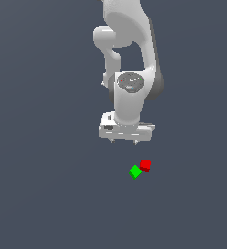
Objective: Stack the red cube on top of the green cube.
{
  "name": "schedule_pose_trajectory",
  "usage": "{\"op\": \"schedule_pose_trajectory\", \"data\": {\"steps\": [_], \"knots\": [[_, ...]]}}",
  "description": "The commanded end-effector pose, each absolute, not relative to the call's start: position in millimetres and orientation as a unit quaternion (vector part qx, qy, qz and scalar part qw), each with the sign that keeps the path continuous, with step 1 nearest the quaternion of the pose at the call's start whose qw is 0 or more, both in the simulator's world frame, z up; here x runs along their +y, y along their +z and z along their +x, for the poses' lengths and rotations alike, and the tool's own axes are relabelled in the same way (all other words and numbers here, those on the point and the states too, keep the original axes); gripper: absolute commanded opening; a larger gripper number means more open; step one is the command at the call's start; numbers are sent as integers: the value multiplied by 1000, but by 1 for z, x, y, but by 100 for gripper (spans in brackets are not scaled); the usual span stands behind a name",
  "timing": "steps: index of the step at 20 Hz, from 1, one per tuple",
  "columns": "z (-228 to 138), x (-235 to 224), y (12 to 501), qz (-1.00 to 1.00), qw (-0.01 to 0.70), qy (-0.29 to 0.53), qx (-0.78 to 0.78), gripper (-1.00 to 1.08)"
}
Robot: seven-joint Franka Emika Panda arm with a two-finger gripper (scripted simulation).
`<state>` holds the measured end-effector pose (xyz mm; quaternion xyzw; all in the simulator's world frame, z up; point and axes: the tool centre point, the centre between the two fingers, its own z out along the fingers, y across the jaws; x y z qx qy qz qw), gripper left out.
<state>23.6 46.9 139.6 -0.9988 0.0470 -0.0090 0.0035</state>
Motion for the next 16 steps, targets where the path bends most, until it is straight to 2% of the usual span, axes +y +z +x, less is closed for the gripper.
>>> {"op": "schedule_pose_trajectory", "data": {"steps": [1, 16], "knots": [[30, 62, 130, -998, 3, -8, 60, 100], [74, 140, 79, -991, 0, -1, 132, 100]]}}
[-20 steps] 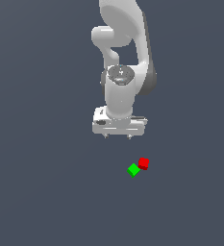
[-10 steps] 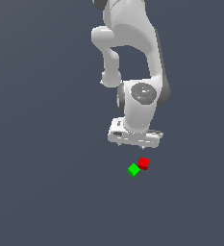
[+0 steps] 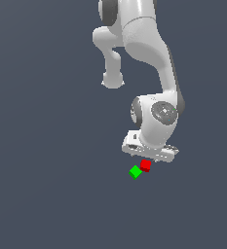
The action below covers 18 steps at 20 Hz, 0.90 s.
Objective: Stack the red cube on top of the green cube.
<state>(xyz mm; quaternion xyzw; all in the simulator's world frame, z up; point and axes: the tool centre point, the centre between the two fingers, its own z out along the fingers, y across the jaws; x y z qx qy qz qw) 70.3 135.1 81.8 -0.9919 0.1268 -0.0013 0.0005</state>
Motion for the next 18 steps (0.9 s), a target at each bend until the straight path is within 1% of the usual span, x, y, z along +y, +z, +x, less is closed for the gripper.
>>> {"op": "schedule_pose_trajectory", "data": {"steps": [1, 14, 18], "knots": [[76, 142, 77, -991, 0, -1, 135, 100], [84, 151, 68, -989, 0, 0, 145, 100], [84, 151, 55, -989, 0, 0, 145, 100]]}}
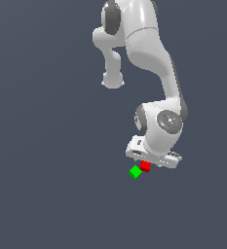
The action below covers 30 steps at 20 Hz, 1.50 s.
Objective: Stack the red cube on top of the green cube.
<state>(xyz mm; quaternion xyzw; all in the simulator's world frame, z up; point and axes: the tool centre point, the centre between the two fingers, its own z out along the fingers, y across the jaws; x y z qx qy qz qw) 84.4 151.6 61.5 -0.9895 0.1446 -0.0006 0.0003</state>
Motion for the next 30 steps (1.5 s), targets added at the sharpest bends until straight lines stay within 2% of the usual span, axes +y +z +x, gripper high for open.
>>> {"op": "schedule_pose_trajectory", "data": {"steps": [1, 6, 12, 13, 30], "knots": [[84, 151, 50, -989, 0, 0, 145, 100], [83, 151, 24, -989, 0, 0, 145, 100], [85, 152, 20, -989, 0, 0, 145, 100], [85, 152, 20, -989, 0, 0, 145, -100], [84, 151, 34, -989, 0, 0, 145, -100]]}}
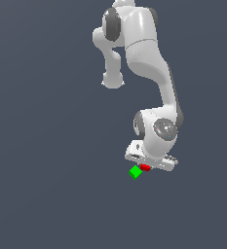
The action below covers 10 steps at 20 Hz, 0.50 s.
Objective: Stack the red cube on top of the green cube.
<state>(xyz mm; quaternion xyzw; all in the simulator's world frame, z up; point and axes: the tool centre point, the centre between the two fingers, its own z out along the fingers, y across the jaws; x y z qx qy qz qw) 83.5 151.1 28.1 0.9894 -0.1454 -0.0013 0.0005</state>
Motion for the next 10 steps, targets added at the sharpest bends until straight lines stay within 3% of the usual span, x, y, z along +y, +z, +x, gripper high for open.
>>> {"op": "schedule_pose_trajectory", "data": {"steps": [1, 10], "knots": [[84, 151, 39, 989, 0, 0, -145, -100], [83, 151, 100, 989, 0, 0, -145, -100]]}}
